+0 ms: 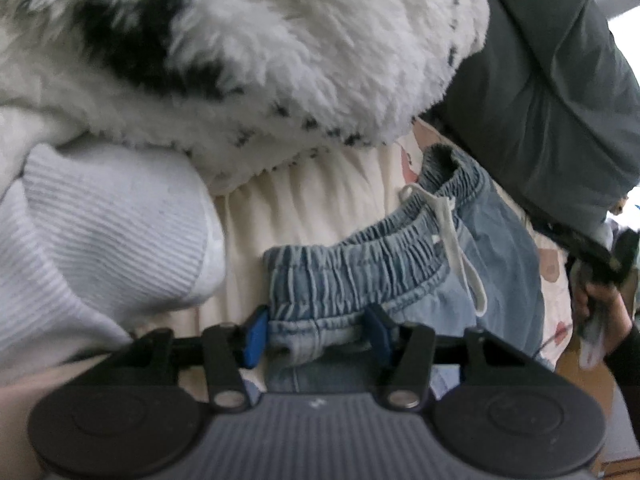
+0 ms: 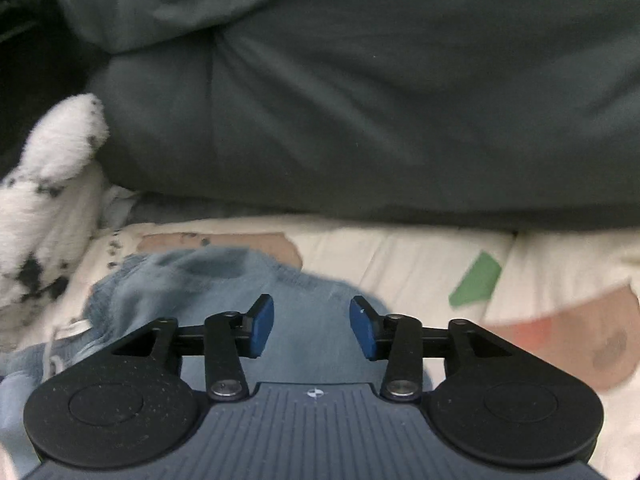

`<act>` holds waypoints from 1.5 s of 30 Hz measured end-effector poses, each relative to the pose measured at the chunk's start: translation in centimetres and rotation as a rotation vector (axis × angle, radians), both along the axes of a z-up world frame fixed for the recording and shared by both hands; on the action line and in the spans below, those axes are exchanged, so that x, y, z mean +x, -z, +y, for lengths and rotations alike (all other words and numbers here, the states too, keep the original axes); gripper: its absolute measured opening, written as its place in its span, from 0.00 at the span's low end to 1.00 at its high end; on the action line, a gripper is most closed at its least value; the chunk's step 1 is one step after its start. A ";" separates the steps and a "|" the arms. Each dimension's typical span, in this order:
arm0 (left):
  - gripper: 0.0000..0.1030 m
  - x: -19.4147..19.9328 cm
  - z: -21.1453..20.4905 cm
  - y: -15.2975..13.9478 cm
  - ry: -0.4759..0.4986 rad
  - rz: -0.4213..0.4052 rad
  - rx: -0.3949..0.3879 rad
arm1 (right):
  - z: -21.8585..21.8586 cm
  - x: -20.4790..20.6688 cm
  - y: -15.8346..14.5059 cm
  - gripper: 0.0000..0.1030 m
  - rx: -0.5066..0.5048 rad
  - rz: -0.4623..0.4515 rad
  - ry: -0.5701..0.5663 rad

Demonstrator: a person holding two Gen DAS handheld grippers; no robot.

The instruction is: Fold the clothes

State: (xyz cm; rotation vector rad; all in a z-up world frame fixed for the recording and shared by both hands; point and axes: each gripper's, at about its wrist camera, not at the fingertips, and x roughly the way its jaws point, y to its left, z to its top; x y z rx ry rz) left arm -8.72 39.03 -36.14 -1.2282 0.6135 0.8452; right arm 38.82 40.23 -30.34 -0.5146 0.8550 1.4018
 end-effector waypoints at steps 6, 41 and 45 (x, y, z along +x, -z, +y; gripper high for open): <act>0.53 -0.2 -0.4 0.0 0.014 -0.005 -0.003 | 3.3 0.4 1.8 0.53 -0.063 -0.040 -0.082; 0.09 7.8 3.8 -2.8 0.231 -0.075 0.182 | -4.1 4.9 0.4 0.11 -0.317 -0.247 0.056; 0.08 10.0 5.0 -3.2 0.282 -0.090 0.205 | -6.3 6.6 -0.1 0.11 -0.327 -0.258 0.127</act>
